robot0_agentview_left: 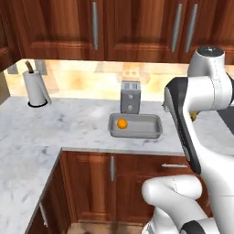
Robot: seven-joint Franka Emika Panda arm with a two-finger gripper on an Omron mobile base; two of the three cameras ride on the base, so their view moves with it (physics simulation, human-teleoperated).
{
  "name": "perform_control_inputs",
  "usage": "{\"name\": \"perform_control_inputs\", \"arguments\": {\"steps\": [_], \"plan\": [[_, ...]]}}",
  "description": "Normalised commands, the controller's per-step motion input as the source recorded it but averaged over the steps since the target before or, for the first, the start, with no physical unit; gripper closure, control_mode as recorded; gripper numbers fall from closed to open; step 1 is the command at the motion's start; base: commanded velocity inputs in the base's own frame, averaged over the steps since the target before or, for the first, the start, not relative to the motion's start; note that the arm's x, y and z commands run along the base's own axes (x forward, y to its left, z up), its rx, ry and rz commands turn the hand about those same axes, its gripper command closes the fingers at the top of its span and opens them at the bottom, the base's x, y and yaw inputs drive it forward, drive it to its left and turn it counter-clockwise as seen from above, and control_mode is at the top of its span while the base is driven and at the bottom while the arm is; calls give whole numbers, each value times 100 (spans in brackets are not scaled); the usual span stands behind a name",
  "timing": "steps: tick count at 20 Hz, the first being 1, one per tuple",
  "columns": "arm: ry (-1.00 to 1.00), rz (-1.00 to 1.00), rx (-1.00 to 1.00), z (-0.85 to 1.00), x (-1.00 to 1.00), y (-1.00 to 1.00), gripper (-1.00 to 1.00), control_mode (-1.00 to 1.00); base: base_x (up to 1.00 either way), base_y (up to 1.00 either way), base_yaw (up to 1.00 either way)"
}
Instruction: Pick the banana and orange from the fridge and place them inside the tupperware on the counter.
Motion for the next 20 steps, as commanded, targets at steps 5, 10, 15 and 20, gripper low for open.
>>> {"name": "perform_control_inputs", "arguments": {"steps": [5,10,15,20], "plan": [[0,0,0,0,0,0,100,100,90,21,-22],[0,0,0,0,0,0,100,100,62,34,-3],[14,17,0,-30,17,1,100,-100,14,10,0],[31,91,0,-66,21,0,100,-100,0,0,0]]}}
